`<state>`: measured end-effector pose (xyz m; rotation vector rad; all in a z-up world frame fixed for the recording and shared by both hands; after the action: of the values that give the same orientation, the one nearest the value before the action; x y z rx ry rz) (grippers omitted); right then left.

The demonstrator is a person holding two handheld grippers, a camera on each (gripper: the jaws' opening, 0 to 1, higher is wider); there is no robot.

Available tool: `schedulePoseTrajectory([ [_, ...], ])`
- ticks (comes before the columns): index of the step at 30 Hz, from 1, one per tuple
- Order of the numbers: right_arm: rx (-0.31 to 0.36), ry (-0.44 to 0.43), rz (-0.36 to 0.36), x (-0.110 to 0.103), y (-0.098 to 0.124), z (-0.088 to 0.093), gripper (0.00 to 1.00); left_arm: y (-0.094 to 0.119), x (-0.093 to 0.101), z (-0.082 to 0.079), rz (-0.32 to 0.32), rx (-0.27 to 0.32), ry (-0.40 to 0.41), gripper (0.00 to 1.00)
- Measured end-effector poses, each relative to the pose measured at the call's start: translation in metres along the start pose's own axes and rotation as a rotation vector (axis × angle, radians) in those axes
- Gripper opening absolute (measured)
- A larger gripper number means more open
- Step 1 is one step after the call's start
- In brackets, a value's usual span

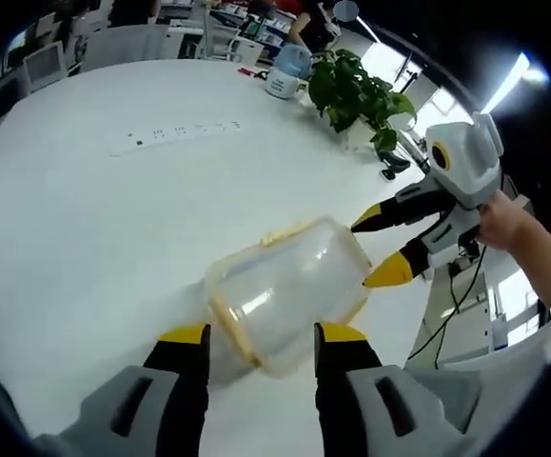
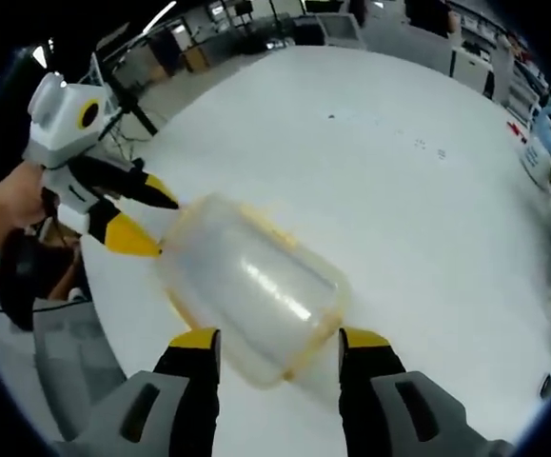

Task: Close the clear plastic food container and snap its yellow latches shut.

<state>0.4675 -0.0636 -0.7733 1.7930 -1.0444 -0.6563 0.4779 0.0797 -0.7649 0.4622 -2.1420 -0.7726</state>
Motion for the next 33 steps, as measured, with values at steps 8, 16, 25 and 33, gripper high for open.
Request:
schedulePoseTrajectory([
  [8,0.004,0.062,0.009,-0.002,0.003,-0.002,0.48,0.002,0.005,-0.002,0.000,-0.020,-0.039,0.44],
  [16,0.023,0.148,0.007,-0.005,0.007,-0.006,0.46,0.004,0.004,-0.006,-0.001,-0.064,-0.108,0.44],
  [25,0.027,0.231,-0.001,-0.007,0.007,-0.007,0.44,0.000,0.012,-0.008,0.011,-0.127,-0.200,0.44],
  [33,0.030,0.312,-0.016,-0.013,0.007,-0.010,0.43,-0.003,0.019,-0.012,0.018,-0.180,-0.288,0.44],
])
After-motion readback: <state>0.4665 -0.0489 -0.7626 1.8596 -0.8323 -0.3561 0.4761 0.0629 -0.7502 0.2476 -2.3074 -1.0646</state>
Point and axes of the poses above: the point that each gripper's makers call its tool centre point, and the gripper's own axes: y roughly backward along the fingers, x roughly to its right, z roughly out of its underside, the point moved 1 cm from there along y, roughly backward along the fingers, and after that the axes turned 15 degrees about z, right-handed, at the moved point
